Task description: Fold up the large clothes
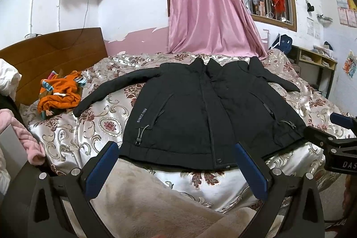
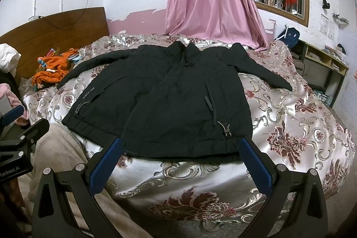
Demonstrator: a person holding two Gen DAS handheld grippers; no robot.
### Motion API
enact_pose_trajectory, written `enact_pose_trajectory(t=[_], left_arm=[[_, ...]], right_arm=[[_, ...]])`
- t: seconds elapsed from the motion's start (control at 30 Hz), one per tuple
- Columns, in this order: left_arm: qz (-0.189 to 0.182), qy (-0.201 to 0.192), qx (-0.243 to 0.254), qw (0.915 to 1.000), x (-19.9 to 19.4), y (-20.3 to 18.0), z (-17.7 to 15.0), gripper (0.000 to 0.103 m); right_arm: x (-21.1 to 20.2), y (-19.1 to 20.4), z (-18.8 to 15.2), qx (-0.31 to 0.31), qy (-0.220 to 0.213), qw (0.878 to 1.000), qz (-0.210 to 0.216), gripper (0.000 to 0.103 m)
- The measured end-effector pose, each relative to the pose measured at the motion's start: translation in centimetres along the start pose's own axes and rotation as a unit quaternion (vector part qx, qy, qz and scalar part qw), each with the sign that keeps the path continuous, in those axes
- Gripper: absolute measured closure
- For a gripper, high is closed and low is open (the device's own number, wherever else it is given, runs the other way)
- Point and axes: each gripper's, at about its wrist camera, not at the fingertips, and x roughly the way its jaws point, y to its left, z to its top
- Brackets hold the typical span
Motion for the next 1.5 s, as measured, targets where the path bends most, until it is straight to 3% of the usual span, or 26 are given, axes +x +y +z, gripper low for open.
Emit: enact_pose_trajectory(t=[1.5], left_arm=[[-0.001,-0.002,0.000,1.0000,-0.01,-0.12,-0.01,0.000]], right_arm=[[0.28,0.37,-0.71,-0.007,0.003,1.000,0.006,0.001]])
